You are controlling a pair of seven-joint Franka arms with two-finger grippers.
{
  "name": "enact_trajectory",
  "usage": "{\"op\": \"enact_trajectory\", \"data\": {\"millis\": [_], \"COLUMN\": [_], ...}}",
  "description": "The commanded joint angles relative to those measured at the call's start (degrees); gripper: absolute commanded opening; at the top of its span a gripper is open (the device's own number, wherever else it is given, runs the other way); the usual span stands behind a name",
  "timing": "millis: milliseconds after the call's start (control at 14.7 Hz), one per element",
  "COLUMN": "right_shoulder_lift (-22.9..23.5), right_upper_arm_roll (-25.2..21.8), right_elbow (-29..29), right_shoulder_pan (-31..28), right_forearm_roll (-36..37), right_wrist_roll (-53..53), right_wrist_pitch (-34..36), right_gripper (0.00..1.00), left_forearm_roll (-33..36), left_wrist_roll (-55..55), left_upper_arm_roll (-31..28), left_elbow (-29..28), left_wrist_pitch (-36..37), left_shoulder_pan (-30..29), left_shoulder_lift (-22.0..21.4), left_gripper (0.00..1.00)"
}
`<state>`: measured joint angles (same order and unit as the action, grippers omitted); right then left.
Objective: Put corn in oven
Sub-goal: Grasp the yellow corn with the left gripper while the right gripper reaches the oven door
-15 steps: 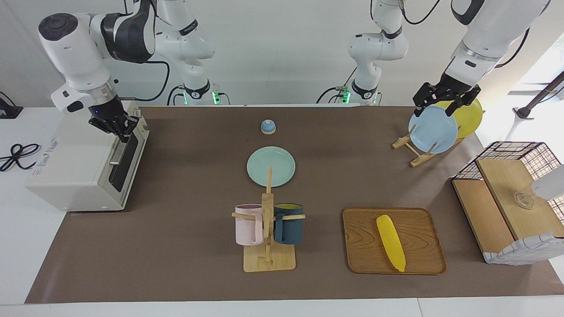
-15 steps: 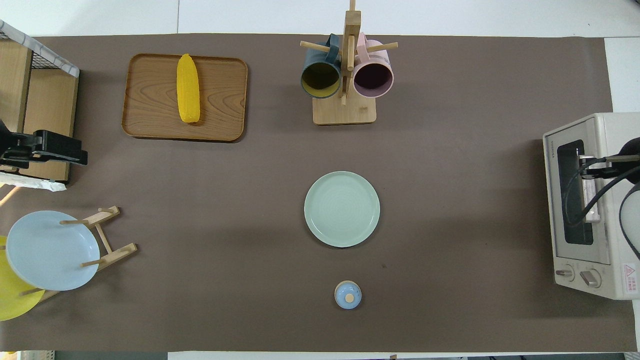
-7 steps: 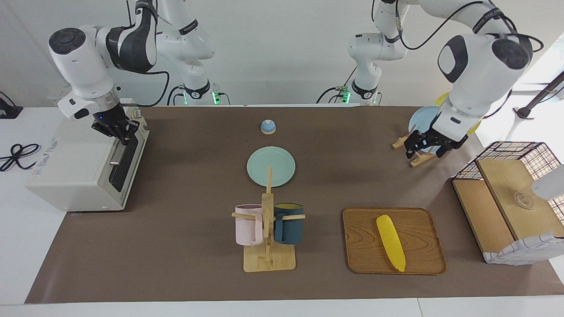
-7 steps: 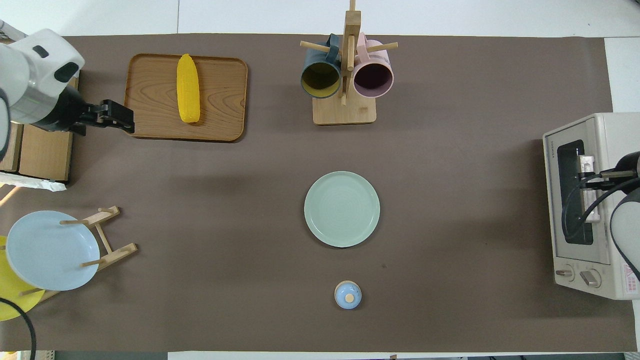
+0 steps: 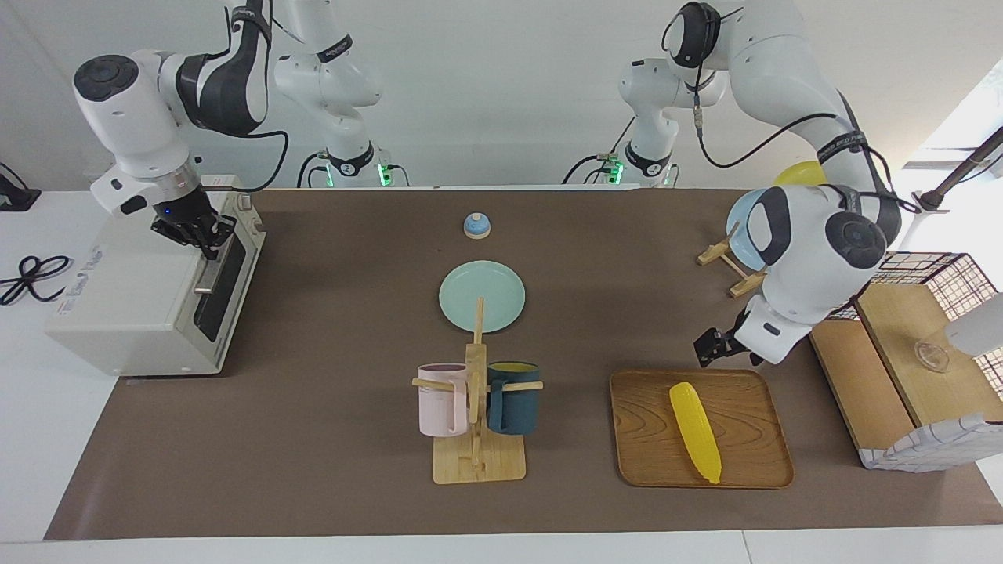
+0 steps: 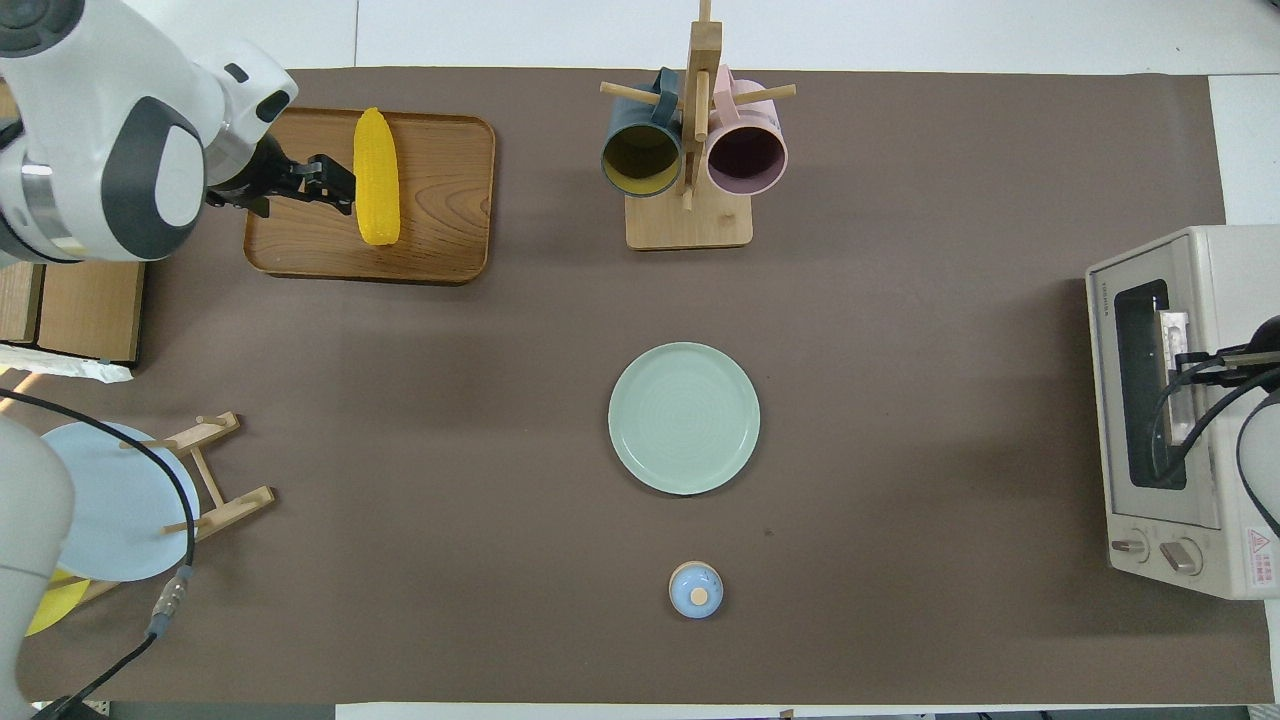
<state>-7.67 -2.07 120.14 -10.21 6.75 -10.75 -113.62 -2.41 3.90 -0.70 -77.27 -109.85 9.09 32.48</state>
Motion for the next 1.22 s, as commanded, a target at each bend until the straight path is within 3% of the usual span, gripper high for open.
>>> {"op": "enact_trajectory", "data": {"millis": [0,340,1157], "right_shoulder_lift": [-0.41,0.20,4.68], "right_upper_arm_roll": [0.40,0.49,0.66], "right_elbow": [1.59,2.11,2.12], "right_shoulder_pan": [-1.30,-1.30,3.62], "right_forearm_roll": [0.55,-0.07,-0.51], "right_wrist_roll": [-1.38,-1.11,1.08], "right_wrist_pitch": [-1.78,-2.56,-7.67], "right_gripper": [0.00,0.00,0.00], "left_forearm_roll": [0.65,0.38,-0.23], "left_wrist_roll": [-0.03,-0.21,-0.82], "left_upper_arm_roll": [-0.62,-0.53,0.17], "left_elbow": [7.66,7.49,7.40], "left_wrist_pitch": [-1.94,-8.36,-10.65], "left_shoulder_pan": [0.58,0.05,0.58], "left_shoulder_lift": [6.97,9.70,12.35], "left_gripper": [1.00,1.00,0.98]}}
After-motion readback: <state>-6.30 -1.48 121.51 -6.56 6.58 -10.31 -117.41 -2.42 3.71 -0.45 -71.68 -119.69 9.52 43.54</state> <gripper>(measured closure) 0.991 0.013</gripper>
